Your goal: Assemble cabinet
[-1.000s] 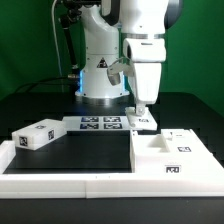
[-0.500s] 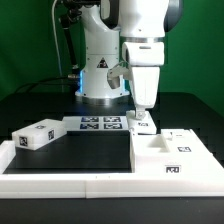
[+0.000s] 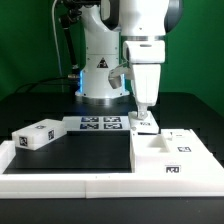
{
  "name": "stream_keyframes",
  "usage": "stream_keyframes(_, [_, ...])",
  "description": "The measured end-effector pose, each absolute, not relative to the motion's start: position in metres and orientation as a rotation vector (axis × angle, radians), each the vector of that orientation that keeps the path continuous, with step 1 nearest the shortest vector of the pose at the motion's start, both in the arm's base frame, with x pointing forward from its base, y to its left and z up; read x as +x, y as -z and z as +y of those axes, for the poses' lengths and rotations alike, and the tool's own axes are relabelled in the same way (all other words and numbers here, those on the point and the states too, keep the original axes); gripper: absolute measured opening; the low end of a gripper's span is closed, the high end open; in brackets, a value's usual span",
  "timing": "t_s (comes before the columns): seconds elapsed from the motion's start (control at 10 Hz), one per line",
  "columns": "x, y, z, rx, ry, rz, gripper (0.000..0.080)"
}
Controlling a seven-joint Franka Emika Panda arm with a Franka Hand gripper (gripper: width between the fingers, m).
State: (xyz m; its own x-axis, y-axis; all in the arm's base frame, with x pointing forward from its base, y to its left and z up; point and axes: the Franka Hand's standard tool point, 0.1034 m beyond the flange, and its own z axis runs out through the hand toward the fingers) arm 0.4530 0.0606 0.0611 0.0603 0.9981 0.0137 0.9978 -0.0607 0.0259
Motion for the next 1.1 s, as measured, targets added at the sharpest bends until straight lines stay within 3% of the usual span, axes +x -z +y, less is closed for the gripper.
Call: stream_keyframes(1.1, [0.4587,-0.0572,0.0524,2.269,-0.023,2.174,0.0069])
